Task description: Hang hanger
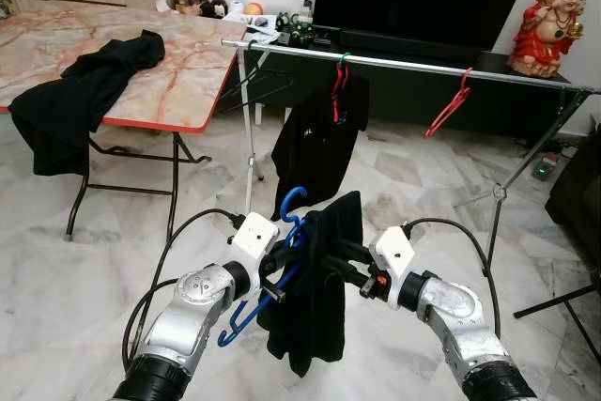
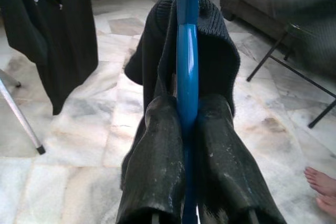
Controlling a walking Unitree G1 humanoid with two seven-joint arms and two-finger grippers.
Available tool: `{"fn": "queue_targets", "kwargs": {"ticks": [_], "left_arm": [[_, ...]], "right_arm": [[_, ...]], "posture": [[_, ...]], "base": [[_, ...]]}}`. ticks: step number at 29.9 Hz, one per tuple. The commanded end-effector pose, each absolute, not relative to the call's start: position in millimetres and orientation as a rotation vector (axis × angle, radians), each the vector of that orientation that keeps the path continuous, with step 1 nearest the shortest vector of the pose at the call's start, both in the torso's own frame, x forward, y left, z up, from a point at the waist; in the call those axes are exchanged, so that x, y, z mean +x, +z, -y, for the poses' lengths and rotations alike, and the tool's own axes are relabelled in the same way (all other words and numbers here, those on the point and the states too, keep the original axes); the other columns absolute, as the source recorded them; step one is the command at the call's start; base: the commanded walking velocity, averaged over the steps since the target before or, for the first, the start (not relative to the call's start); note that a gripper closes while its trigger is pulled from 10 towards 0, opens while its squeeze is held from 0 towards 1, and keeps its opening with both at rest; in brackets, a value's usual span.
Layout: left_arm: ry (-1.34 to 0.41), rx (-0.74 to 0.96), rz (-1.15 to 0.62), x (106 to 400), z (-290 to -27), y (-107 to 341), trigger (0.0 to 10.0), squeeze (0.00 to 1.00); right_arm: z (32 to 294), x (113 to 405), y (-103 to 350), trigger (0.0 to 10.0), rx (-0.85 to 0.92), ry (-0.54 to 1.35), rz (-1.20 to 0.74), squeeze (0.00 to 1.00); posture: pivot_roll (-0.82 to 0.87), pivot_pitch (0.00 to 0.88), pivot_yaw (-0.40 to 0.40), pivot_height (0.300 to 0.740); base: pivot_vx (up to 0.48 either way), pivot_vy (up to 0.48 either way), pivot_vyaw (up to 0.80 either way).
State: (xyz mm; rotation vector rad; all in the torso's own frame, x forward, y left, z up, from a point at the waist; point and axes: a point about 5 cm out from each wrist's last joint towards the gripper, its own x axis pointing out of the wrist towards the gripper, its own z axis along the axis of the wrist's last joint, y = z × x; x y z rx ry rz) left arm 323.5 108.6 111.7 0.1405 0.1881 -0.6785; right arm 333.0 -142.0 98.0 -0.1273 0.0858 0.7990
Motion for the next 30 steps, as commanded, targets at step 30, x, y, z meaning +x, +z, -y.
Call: {"fn": "queue_targets", "kwargs": {"ticks": [30], "left_arm": [[-1.141, 0.373, -0.113, 293, -106, 118, 10.0, 0.0]], "right_arm": [[189, 341, 146, 10.0, -0.27, 1.297, -0.262, 1.0]], "posture": [[0.13, 0.0, -0.139, 0.74]], "base": [[0.0, 0.0, 0.0]]}}
